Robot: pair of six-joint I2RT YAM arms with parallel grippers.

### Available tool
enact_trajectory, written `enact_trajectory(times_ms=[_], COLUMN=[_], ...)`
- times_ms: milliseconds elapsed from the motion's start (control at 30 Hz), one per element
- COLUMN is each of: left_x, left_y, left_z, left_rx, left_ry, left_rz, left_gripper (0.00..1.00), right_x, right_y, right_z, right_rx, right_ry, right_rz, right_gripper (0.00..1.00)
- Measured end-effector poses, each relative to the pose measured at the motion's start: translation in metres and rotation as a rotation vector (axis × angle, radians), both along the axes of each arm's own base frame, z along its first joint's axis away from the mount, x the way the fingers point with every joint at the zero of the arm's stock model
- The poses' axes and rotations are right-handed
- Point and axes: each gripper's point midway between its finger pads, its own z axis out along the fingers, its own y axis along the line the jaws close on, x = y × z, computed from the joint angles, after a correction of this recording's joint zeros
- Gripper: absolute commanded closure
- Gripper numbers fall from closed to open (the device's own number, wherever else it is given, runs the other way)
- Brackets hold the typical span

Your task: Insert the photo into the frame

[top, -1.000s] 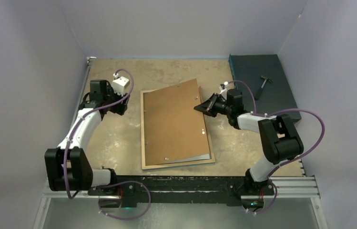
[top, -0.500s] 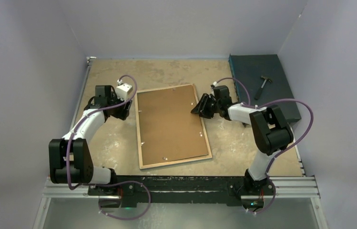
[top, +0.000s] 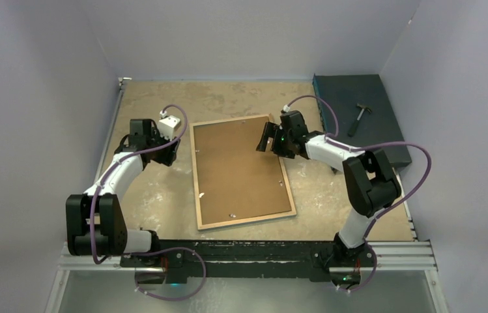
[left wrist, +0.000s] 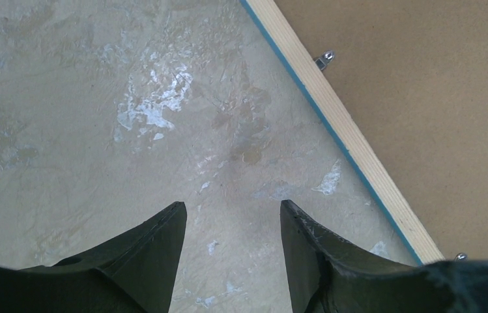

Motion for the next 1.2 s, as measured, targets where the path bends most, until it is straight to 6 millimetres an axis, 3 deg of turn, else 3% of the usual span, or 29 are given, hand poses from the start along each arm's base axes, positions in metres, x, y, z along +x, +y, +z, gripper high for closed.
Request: enact_trajectory(times_ms=[300, 467, 667, 733, 1033, 1200], left_x=[0.0, -0.002, -0.004, -0.004, -0.004, -0.002], left_y=[0.0, 0.0, 0.001, 0.001, 0.001, 0.001], left_z=[0.001, 0.002, 0.003, 0.004, 0.006, 0.008], left_rx=[0.001, 0.001, 0.003, 0.004, 0.004, 0.004], left_ry=[-0.003, -0.002, 0.003, 0.0, -0.006, -0.011], left_rz=[-0.001, -0.001, 0.001, 0.001, 0.002, 0.003], left_gripper=[0.47, 0.47, 0.48, 0.48, 0.48, 0.48], right_x=[-0.006, -0.01, -0.01, -0.014, -0.022, -0.027], right_y=[-0.009, -0.004, -0.002, -0.004, -0.009, -0.013], right_z=[0.013, 0.015, 0.015, 0.01, -0.003, -0.023], right_rx=[-0.208, -0.24, -0.23, -0.228, -0.241, -0.261], right_ry=[-0.069, -0.084, -0.1, -0.096, -0.064, -0.033], right_rz=[-0.026, -0.007, 0.0, -0.001, -0.009, -0.011], right_gripper=[0.09, 0.24, 0.74, 0.99, 1.0, 1.0])
